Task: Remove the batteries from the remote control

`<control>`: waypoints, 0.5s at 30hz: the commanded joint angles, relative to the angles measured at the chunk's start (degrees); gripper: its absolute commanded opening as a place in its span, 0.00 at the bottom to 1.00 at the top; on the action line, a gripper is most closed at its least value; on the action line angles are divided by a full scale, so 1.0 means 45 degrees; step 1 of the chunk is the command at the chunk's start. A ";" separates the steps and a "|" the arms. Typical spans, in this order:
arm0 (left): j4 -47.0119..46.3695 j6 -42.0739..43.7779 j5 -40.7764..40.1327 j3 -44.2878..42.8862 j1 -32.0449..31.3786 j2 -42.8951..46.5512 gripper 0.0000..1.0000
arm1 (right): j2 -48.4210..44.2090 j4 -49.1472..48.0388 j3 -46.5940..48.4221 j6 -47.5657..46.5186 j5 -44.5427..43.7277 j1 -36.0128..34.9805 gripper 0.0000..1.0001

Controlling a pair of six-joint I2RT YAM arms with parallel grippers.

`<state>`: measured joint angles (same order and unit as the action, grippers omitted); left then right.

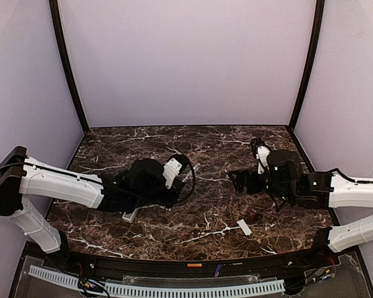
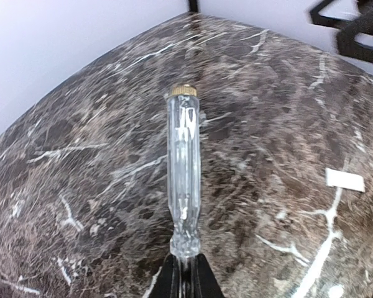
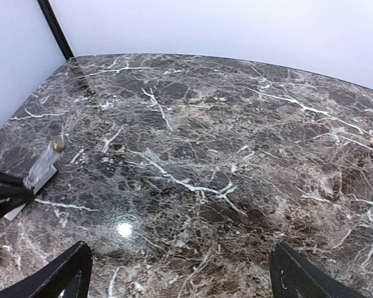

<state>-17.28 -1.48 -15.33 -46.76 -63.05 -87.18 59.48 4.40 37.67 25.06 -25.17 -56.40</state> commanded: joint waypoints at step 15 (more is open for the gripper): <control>0.6347 -0.5870 -0.1128 -0.6471 0.3585 -0.5899 0.00 | 0.1664 -0.1526 -0.0013 -0.0822 -0.0200 0.0487 0.99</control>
<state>5.37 -23.18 -21.78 -73.91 -49.19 -112.29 66.13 -0.62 36.16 22.11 -26.83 -54.89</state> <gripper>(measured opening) 0.061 0.986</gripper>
